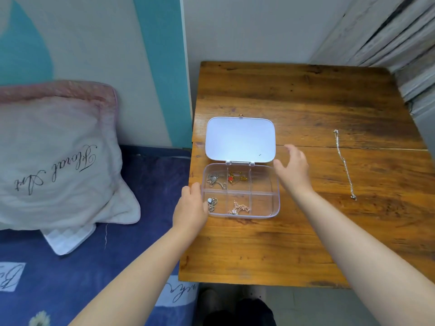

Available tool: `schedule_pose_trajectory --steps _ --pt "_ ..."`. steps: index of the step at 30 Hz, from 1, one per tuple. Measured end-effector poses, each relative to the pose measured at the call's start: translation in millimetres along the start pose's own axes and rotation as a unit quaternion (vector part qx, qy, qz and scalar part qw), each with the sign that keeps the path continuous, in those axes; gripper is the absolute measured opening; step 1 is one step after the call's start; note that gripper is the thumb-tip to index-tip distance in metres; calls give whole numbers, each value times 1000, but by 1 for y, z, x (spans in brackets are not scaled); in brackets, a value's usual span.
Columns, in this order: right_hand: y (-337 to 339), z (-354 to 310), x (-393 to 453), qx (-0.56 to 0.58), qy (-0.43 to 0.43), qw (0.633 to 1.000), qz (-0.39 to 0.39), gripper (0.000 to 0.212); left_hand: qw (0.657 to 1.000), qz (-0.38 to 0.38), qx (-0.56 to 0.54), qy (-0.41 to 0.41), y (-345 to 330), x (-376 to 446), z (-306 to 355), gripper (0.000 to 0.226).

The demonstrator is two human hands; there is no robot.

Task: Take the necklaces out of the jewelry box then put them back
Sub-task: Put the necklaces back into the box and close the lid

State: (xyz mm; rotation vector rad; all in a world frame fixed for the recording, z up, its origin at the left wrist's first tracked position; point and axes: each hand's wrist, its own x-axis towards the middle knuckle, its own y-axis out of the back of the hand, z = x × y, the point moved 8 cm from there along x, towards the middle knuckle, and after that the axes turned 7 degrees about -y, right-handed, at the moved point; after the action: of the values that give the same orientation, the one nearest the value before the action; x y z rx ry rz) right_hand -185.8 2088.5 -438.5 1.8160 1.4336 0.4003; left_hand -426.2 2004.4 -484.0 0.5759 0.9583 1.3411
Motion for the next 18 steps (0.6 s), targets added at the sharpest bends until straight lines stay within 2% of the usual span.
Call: schedule_pose_trajectory --steps 1,3,5,6,8,12,14,16,18 --pt "-7 10 14 40 -73 996 -40 59 999 -18 -42 19 -4 0 -4 34" --pt "-28 25 32 172 -205 955 -125 69 991 -43 -116 49 -11 0 -9 33" --pt "-44 25 40 274 -246 915 -165 48 984 -37 -157 81 -13 -1 -14 34" --pt "-45 21 43 281 -232 918 -158 36 980 -32 -171 98 -14 -2 -17 37" --pt "-40 15 48 279 -187 932 -137 33 973 -24 -196 116 -15 -3 -20 40" --pt "-20 6 34 274 -65 949 -144 24 955 -20 -260 142 -16 -8 -23 40" --pt "-13 12 17 226 -19 962 -155 16 924 -24 -331 190 -20 -13 -27 34" --pt "-12 25 -2 165 3 972 -166 20 883 -29 -392 256 -23 -21 -32 35" --pt "-13 42 -19 84 13 981 -174 27 865 -40 -413 282 -24 -26 -35 42"
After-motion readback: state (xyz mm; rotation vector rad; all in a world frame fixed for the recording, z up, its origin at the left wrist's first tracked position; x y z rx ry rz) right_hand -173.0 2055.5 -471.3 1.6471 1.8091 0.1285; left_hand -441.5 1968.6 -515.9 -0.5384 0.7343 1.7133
